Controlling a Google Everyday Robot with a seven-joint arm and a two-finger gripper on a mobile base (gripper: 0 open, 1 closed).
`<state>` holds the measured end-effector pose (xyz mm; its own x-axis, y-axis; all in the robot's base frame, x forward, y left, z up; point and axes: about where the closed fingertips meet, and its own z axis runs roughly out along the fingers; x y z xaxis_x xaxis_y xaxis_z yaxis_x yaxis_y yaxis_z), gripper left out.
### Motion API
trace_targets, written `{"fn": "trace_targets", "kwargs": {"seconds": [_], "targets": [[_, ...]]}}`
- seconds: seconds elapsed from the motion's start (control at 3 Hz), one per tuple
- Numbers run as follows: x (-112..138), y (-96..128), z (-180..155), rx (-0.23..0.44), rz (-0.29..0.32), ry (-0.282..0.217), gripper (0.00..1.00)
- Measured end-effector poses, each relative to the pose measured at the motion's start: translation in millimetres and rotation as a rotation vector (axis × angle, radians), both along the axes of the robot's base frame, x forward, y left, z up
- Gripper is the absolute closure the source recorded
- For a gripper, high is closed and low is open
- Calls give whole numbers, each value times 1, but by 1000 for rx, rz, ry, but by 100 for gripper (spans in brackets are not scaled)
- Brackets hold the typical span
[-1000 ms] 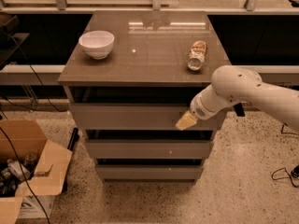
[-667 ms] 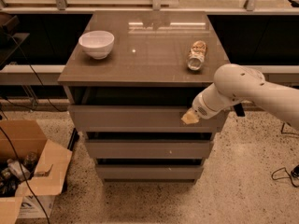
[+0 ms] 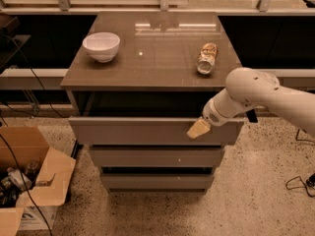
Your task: Open top drawer
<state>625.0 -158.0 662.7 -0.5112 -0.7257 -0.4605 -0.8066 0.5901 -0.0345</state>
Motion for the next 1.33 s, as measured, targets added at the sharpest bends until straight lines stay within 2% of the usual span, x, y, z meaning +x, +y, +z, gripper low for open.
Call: {"fn": "trace_targets", "kwargs": {"seconds": [0.33, 0.67, 1.0, 1.33], "targets": [[0, 0, 0, 0, 0, 0, 15], [-2, 0, -2, -5, 7, 10, 0], [-21, -9, -4, -59, 60, 79, 0], [-69, -26, -12, -61, 109, 212, 26]]}}
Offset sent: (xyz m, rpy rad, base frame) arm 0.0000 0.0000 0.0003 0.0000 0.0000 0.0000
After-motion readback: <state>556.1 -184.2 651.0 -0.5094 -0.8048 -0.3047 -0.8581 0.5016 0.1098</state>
